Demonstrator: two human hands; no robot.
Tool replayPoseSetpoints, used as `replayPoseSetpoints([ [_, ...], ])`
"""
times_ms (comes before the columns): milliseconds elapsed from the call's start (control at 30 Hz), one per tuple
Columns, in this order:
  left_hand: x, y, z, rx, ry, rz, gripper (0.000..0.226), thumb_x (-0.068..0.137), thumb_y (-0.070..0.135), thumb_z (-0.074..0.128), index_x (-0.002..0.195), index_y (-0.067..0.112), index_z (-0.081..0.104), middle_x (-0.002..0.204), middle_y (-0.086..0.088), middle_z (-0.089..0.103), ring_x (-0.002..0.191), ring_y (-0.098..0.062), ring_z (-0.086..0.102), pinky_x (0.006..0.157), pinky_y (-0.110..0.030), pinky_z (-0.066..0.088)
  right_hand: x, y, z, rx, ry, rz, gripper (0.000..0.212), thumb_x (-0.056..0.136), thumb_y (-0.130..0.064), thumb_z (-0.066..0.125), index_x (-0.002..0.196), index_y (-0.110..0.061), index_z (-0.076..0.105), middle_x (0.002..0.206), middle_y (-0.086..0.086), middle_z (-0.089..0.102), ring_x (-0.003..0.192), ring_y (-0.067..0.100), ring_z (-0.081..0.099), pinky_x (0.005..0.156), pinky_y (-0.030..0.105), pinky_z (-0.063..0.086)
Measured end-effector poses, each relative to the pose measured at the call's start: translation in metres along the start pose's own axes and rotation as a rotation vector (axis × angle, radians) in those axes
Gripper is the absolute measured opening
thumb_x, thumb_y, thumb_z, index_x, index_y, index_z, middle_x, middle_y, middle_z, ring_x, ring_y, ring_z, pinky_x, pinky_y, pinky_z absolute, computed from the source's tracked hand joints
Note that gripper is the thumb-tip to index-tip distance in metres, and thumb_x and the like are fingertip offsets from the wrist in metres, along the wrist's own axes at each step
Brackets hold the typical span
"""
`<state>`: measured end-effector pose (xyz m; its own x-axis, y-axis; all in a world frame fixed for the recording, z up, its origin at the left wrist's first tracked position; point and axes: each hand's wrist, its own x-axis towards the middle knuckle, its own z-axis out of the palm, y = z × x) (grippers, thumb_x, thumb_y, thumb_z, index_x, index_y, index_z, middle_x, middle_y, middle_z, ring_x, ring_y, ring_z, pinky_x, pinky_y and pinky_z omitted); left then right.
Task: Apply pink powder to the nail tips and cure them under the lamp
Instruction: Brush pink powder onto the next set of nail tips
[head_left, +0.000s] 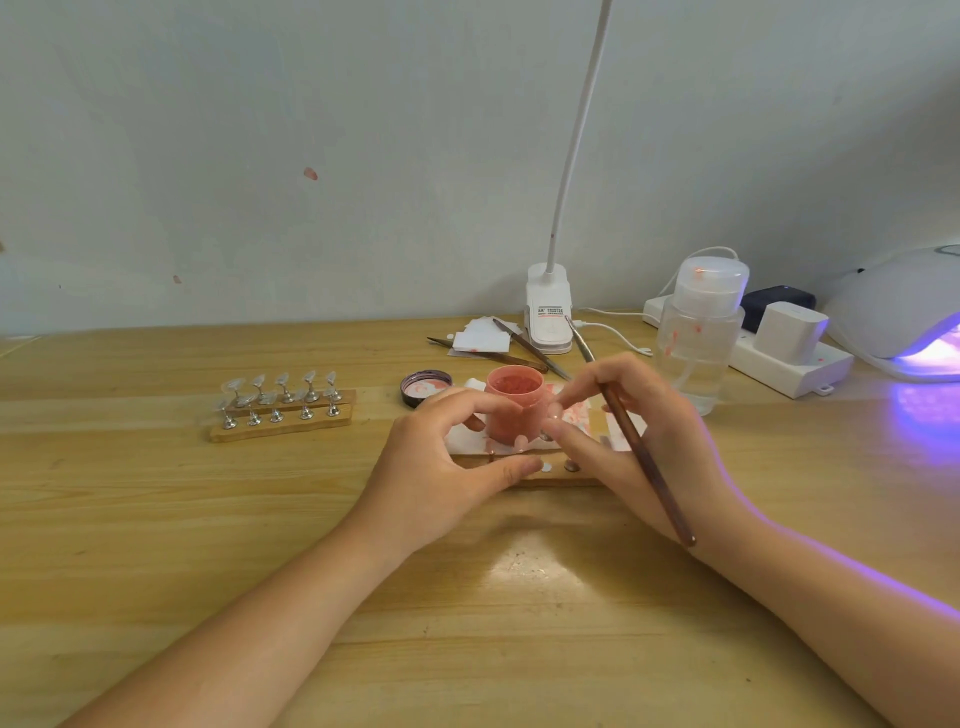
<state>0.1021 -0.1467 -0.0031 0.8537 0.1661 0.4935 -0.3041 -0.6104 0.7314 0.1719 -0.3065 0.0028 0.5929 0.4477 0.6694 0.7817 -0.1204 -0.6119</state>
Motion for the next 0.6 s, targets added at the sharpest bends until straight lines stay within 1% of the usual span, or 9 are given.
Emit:
replayPoseSetpoints([
  [67,0.0,-0.002,0.001,0.007,-0.037,-0.05,0.036,0.06,0.031,0.081,0.092,0.032,0.063,0.089,0.018,0.064,0.087,0.006,0.056,0.077,-0.006,0.039,0.0,0.004,-0.004,-0.033,-0.051,-0.003,0.025,0.071,-0.004,0.077,0.083,-0.013,0.058,0.077,-0.014,0.063,0.081,-0.003,0.058,0.077,0.016,0.045],
  [100,0.0,-0.004,0.001,0.005,-0.052,-0.07,0.036,0.061,0.029,0.081,0.093,0.03,0.062,0.088,0.016,0.065,0.086,0.003,0.057,0.079,-0.011,0.042,0.0,0.006,-0.005,-0.05,-0.069,-0.002,0.024,0.071,-0.004,0.078,0.082,-0.012,0.058,0.077,-0.014,0.062,0.081,-0.004,0.057,0.076,0.013,0.043],
  [167,0.0,-0.006,0.002,-0.001,-0.065,-0.103,0.036,0.062,0.025,0.081,0.093,0.027,0.062,0.088,0.012,0.066,0.086,-0.003,0.058,0.082,-0.021,0.047,0.0,0.007,-0.005,-0.067,-0.099,0.011,0.027,0.07,-0.006,0.078,0.081,-0.018,0.057,0.077,-0.017,0.06,0.081,-0.007,0.056,0.076,0.009,0.039],
  [200,0.0,-0.006,0.003,-0.004,-0.068,-0.113,0.035,0.063,0.024,0.081,0.092,0.027,0.062,0.088,0.01,0.066,0.087,-0.006,0.059,0.082,-0.022,0.047,0.0,0.008,-0.004,-0.073,-0.116,0.016,0.029,0.07,-0.008,0.078,0.081,-0.022,0.055,0.077,-0.018,0.06,0.081,-0.008,0.055,0.075,0.008,0.038],
  [233,0.0,-0.007,0.003,-0.004,-0.072,-0.118,0.034,0.063,0.023,0.081,0.091,0.028,0.062,0.088,0.009,0.066,0.087,-0.006,0.059,0.081,-0.019,0.047,0.0,0.008,-0.004,-0.076,-0.134,0.02,0.03,0.071,-0.009,0.078,0.081,-0.026,0.054,0.078,-0.019,0.06,0.082,-0.006,0.055,0.074,0.008,0.039],
  [300,0.0,-0.008,0.003,0.005,-0.083,-0.123,0.032,0.063,0.023,0.081,0.088,0.029,0.062,0.088,0.008,0.066,0.085,-0.006,0.059,0.08,-0.014,0.046,0.0,0.01,-0.003,-0.075,-0.158,0.019,0.029,0.071,-0.009,0.078,0.08,-0.025,0.055,0.079,-0.017,0.061,0.082,-0.001,0.057,0.072,0.01,0.041],
  [367,0.0,-0.008,0.003,0.013,-0.093,-0.127,0.03,0.064,0.022,0.081,0.085,0.032,0.062,0.087,0.007,0.066,0.083,-0.005,0.058,0.079,-0.015,0.047,0.0,0.012,-0.003,-0.075,-0.175,0.0,0.025,0.071,-0.009,0.078,0.081,-0.021,0.058,0.079,-0.015,0.062,0.082,0.002,0.057,0.073,0.012,0.042],
  [467,0.001,-0.009,0.002,0.025,-0.113,-0.126,0.028,0.065,0.023,0.08,0.082,0.034,0.061,0.085,0.006,0.065,0.077,-0.001,0.055,0.078,-0.015,0.046,0.0,0.013,-0.003,-0.081,-0.212,-0.013,0.023,0.072,-0.013,0.078,0.083,-0.02,0.059,0.081,-0.014,0.063,0.084,0.002,0.057,0.073,0.015,0.044],
  [600,0.001,-0.009,0.002,0.03,-0.125,-0.129,0.024,0.066,0.022,0.08,0.08,0.034,0.063,0.083,0.004,0.064,0.072,0.002,0.054,0.074,-0.012,0.045,0.002,0.016,-0.01,-0.117,-0.204,-0.035,0.029,0.067,-0.023,0.081,0.086,-0.02,0.06,0.082,-0.021,0.059,0.084,-0.006,0.054,0.074,0.007,0.038],
])
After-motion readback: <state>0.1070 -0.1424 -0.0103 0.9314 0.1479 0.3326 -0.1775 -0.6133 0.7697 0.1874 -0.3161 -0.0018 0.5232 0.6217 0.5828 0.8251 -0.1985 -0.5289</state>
